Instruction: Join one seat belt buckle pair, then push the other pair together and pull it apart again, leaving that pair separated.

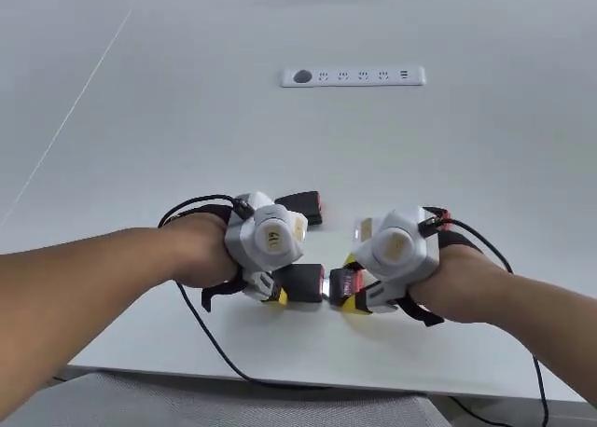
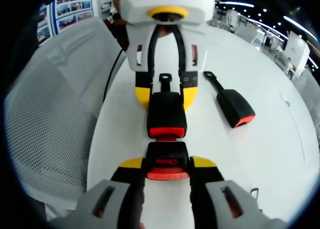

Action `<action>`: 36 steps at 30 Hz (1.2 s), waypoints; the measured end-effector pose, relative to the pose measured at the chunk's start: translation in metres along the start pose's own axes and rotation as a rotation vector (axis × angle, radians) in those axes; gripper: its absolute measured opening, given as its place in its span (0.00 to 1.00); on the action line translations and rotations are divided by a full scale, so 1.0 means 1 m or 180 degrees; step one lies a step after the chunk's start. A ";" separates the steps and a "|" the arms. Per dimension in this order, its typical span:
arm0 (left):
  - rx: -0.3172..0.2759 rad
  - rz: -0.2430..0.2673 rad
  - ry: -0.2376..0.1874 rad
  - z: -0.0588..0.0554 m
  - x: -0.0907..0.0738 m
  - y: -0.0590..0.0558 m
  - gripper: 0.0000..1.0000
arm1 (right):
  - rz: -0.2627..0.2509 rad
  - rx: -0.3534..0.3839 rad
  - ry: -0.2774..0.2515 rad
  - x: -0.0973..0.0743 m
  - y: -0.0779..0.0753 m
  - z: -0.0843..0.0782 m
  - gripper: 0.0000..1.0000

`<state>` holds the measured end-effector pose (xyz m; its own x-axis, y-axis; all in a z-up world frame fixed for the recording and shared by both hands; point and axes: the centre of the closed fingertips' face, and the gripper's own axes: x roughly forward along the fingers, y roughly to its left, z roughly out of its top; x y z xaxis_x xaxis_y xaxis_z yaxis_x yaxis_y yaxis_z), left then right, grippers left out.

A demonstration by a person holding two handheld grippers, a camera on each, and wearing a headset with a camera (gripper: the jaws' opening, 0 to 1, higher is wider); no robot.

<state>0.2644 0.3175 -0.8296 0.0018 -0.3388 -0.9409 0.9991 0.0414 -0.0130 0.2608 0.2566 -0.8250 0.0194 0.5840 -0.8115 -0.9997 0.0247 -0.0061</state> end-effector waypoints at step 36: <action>-0.0505 0.0352 -0.0297 0.018 -0.038 0.027 0.38 | -0.0167 0.0101 -0.0190 -0.031 -0.015 0.029 0.34</action>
<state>0.2923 0.3143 -0.7876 0.1223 -0.4092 -0.9042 0.9732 0.2282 0.0284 0.2760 0.2620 -0.7828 0.0737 0.6285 -0.7743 -0.9963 0.0816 -0.0286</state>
